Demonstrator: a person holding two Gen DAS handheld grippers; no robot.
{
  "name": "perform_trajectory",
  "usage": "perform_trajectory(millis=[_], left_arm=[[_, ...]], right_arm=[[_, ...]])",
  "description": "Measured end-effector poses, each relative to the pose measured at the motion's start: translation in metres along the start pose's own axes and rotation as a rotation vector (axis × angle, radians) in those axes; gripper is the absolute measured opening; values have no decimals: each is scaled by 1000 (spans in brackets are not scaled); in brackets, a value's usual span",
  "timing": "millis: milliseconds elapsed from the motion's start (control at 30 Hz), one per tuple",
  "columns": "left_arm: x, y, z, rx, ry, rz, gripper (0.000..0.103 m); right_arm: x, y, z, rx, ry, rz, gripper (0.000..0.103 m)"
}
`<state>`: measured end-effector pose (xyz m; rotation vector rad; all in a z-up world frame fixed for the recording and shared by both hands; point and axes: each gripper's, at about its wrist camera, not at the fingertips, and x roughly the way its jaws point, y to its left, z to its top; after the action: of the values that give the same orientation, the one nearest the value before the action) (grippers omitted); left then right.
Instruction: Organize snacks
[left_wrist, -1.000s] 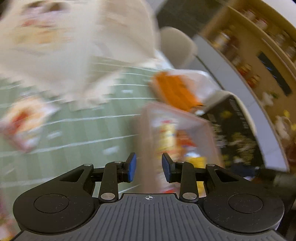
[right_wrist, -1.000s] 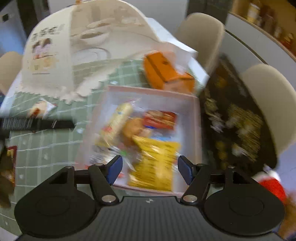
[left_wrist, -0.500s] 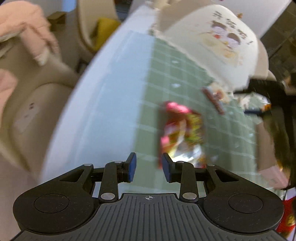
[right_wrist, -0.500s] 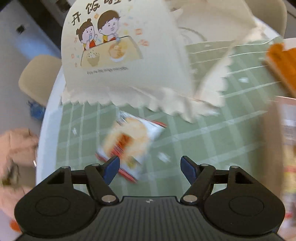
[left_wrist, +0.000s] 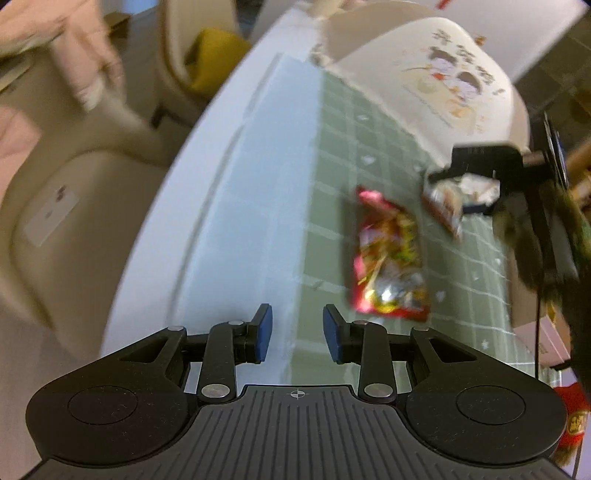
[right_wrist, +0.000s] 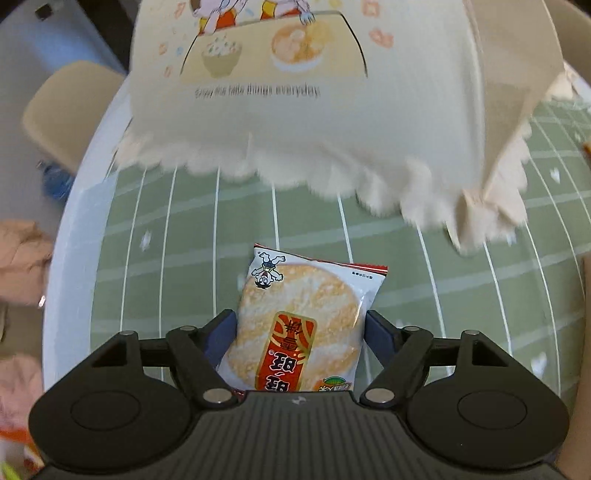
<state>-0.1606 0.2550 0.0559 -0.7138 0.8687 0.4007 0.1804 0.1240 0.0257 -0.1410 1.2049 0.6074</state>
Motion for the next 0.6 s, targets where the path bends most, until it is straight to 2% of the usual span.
perform_trajectory(millis=[67, 167, 367, 467, 567, 600], left_arm=[[10, -10, 11, 28, -2, -23, 34], [26, -26, 28, 35, -5, -25, 34], [37, -59, 30, 80, -5, -67, 34], [37, -60, 21, 58, 1, -45, 34], [31, -53, 12, 34, 2, -13, 34], [28, -50, 10, 28, 2, 0, 34]], right_arm=[[-11, -9, -22, -29, 21, -2, 76], [-33, -20, -59, -76, 37, 39, 76], [-74, -25, -127, -216, 43, 209, 76], [-82, -17, -139, -232, -25, 224, 76], [-86, -5, -139, -275, -92, 274, 77], [-84, -1, -136, -293, -109, 263, 78]])
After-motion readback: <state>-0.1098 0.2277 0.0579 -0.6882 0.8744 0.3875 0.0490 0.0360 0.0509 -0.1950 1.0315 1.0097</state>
